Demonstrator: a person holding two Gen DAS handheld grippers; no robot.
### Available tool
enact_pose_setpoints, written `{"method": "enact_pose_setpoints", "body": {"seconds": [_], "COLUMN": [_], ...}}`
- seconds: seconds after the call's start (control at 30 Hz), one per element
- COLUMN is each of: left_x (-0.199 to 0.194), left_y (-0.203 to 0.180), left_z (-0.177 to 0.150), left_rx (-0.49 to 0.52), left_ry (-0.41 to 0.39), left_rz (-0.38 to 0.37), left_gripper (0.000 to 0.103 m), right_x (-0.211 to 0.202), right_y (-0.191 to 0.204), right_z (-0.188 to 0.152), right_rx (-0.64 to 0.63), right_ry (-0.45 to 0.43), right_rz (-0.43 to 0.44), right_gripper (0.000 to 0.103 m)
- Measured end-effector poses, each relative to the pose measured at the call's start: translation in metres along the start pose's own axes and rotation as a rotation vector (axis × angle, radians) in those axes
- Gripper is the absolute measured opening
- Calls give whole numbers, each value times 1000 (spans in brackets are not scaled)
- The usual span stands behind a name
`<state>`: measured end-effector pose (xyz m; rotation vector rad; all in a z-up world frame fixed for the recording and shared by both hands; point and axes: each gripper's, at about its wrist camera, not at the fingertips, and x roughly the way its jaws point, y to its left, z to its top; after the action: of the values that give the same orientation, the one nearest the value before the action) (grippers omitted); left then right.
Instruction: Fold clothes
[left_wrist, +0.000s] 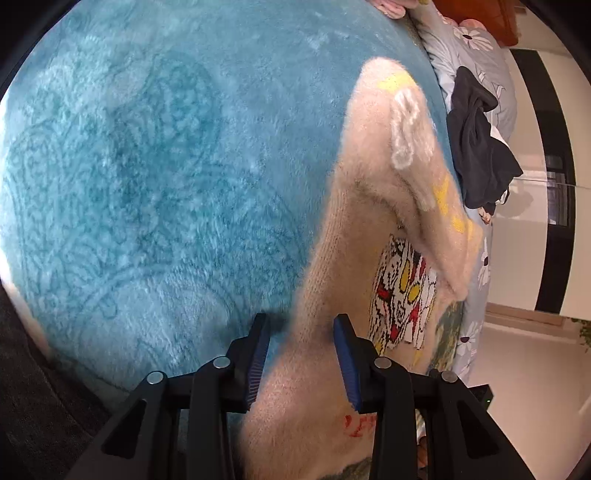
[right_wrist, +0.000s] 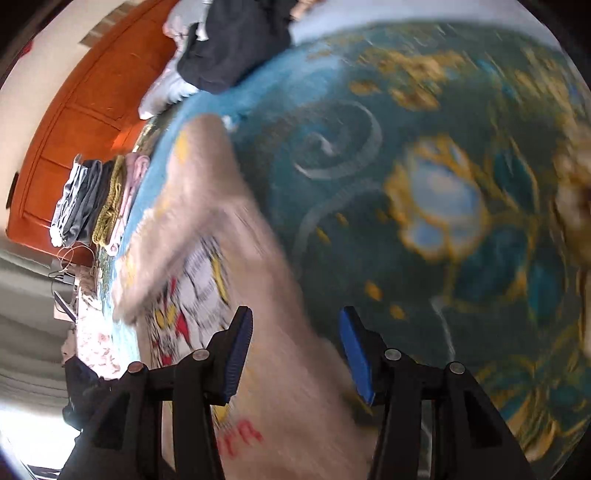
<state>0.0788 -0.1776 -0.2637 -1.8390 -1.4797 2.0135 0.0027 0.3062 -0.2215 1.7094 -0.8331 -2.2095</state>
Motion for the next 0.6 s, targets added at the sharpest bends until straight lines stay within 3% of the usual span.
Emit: {"method": "enact_pose_setpoints", "body": {"seconds": [0.13,0.23,0.33,0.47,0.6], "left_x": [6,11,18,24,21], "left_y": [6,4,-6,-23,-33], "left_z": [-8,-16,-27,-41,-53], "left_rx": [-44,-62,-13,62,120], "left_ry": [57,119,178,245,251], "left_rz": [-37,-43,-10,17,8], "left_gripper": [40,40,40,39,38], "right_x": [1,3,2,-5,-9], "right_y": [-24,-26,-24,-23,-32], "right_z": [-25,-35,-41,-52,-60], "right_rx": [95,115,111,84,84], "right_ry": [44,59,87,120,138], "right_rz": [149,205,255,291,275], "right_gripper": [50,50,50,49,49]}}
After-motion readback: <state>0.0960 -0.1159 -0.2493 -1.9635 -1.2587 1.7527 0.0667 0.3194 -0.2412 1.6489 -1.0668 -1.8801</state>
